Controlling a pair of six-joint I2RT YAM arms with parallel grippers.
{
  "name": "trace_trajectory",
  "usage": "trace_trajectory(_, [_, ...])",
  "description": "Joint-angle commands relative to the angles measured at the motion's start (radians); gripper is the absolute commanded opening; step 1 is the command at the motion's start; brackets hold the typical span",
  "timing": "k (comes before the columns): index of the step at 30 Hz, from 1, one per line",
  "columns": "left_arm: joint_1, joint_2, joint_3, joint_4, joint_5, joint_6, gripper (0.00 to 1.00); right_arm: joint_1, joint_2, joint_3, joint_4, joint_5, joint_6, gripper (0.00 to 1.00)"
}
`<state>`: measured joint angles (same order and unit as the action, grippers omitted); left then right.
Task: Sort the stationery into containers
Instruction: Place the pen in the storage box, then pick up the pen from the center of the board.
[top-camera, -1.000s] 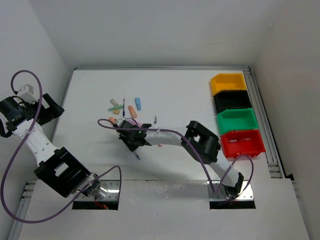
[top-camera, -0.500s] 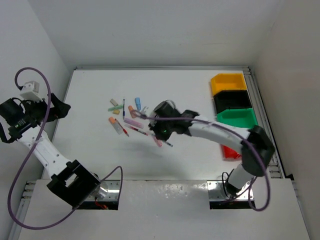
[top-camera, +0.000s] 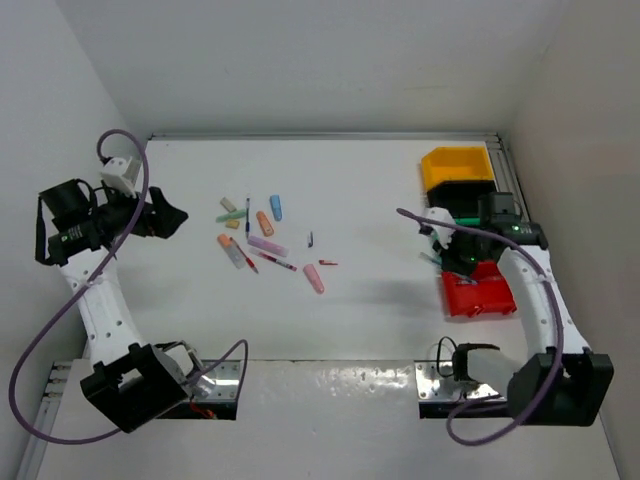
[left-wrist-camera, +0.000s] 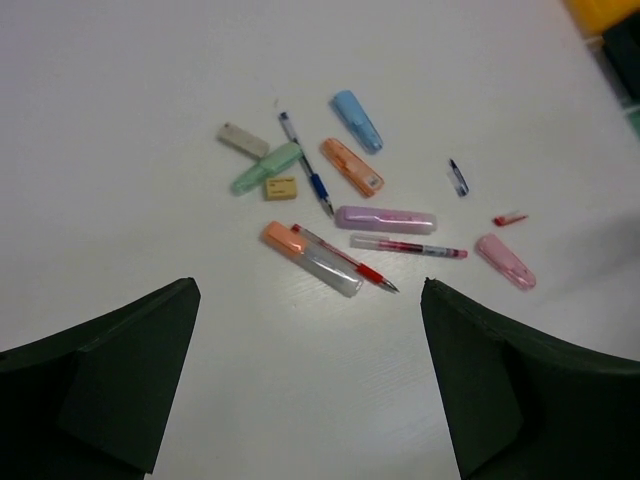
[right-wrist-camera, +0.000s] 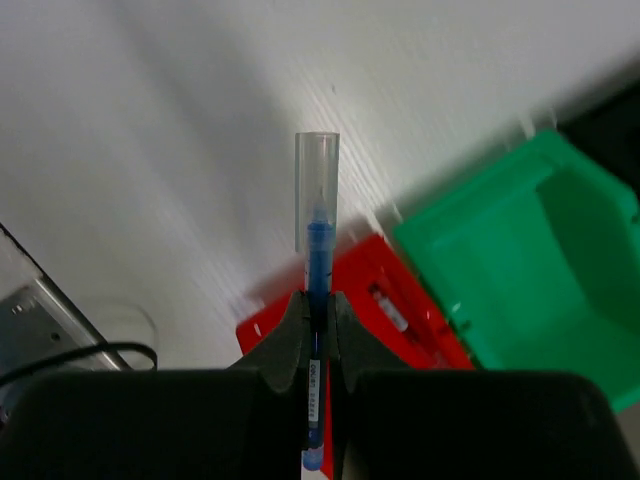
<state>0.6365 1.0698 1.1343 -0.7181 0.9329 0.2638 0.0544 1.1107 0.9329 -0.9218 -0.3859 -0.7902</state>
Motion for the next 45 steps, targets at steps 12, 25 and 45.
trace_trajectory(12, [-0.236, 0.03, -0.008, 0.036, -0.183, -0.034, 1.0, -0.562, 0.247, 0.093, -0.314, -0.266, -0.728, 0.0])
trace_trajectory(25, [-0.276, 0.051, 0.025, 0.048, -0.264, -0.055, 1.0, -0.677, 0.314, 0.041, -0.265, -0.186, -0.845, 0.13])
trace_trajectory(45, [-0.259, 0.07, 0.015, 0.131, -0.329, -0.182, 1.0, 0.404, 0.271, 0.145, 0.444, -0.067, 0.526, 0.47])
